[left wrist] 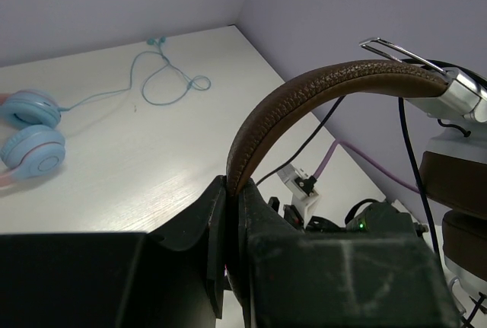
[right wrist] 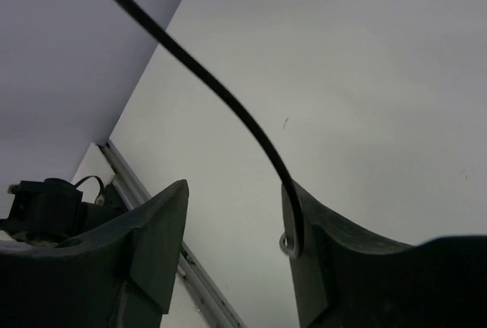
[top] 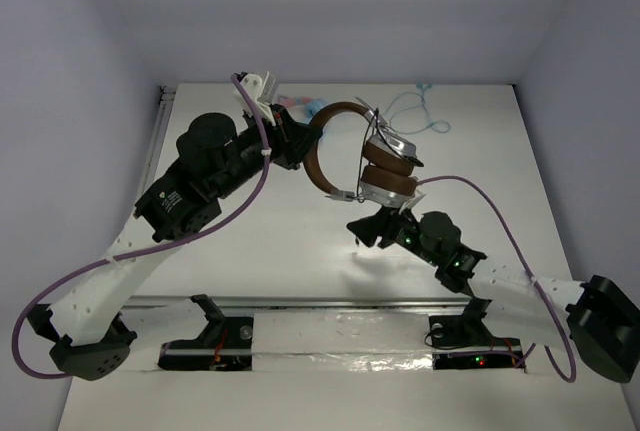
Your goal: Wrap the headphones
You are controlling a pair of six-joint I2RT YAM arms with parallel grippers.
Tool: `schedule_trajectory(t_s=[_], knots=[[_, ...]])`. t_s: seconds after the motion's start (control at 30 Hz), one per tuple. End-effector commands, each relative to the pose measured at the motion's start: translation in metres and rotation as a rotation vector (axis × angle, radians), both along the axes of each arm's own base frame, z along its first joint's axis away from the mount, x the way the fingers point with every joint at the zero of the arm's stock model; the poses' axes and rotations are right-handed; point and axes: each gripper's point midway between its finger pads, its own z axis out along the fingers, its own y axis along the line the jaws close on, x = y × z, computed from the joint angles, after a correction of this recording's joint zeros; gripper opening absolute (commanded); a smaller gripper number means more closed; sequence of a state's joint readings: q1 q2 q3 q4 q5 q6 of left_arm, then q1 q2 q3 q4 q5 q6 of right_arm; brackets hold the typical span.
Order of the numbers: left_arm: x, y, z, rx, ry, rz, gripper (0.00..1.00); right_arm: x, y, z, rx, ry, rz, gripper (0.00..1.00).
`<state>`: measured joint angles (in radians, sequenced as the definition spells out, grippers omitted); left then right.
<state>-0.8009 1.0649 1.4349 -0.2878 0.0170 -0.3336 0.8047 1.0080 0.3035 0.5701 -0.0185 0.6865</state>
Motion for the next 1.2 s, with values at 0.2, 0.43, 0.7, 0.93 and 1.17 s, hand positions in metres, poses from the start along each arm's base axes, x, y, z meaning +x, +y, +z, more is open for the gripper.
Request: schedule_trajectory(t_s=[0.2, 0.43, 0.7, 0.93, 1.17], knots=[[-0.002, 0.014, 0.063, -0.177, -0.104, 0.052, 0.00, -0.004, -0.007, 0.032, 0.074, -0.079, -0.005, 0.61], [-0.003, 0.014, 0.065, -0.193, -0.100, 0.049, 0.00, 0.001, -0.001, 0.024, 0.076, -0.057, -0.005, 0.43], [0.015, 0.031, 0.065, -0.233, -0.098, 0.191, 0.00, -0.002, 0.006, 0.020, 0.074, -0.021, 0.028, 0.03], [0.064, 0.060, 0.028, -0.149, -0.076, 0.518, 0.00, -0.034, 0.010, 0.003, -0.021, 0.085, 0.076, 0.00], [0.108, 0.068, -0.034, -0.020, -0.028, 0.744, 0.00, -0.062, 0.004, 0.014, -0.060, 0.144, 0.134, 0.00]])
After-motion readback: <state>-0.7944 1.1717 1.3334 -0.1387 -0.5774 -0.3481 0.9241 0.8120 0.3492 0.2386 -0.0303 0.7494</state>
